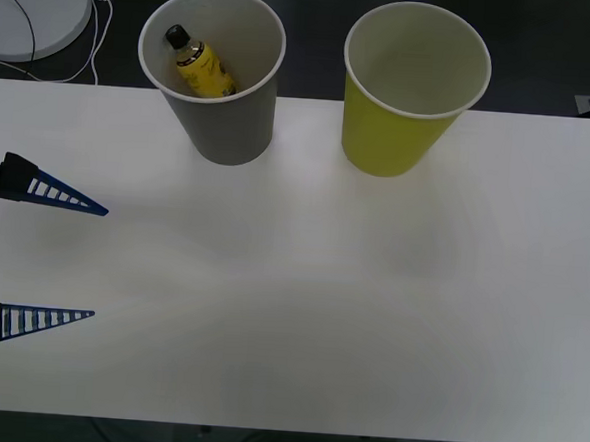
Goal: Put the can into the green bin and the plastic bottle into the gray bin
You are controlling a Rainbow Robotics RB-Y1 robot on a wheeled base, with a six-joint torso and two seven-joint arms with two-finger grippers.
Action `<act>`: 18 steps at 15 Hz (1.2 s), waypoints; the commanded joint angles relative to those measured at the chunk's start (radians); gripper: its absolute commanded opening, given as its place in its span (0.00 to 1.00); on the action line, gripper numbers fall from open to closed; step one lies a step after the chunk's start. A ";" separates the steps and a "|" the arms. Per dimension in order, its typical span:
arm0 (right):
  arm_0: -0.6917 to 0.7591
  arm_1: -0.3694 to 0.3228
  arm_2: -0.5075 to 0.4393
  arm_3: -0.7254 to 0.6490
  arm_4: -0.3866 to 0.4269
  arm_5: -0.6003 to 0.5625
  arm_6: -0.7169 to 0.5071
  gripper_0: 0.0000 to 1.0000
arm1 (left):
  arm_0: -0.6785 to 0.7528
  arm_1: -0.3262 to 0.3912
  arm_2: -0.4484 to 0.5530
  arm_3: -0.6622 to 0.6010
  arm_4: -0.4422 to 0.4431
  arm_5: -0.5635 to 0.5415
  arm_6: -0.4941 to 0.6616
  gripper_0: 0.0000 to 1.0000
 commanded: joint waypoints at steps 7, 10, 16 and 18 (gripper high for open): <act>0.193 -0.224 -0.136 -0.315 -0.001 0.005 0.086 1.00 | 0.000 0.000 0.000 0.000 0.000 0.000 0.000 1.00; 0.272 -0.301 -0.177 -0.427 -0.009 0.031 0.117 1.00 | 0.000 0.000 0.000 0.000 0.000 0.000 0.000 1.00; 0.462 -0.442 -0.289 -0.648 -0.033 0.080 0.193 1.00 | 0.000 0.000 0.000 0.000 0.000 0.000 0.000 1.00; 0.542 -0.485 -0.334 -0.721 -0.033 0.100 0.204 1.00 | 0.000 0.000 0.000 0.000 0.000 0.000 0.000 1.00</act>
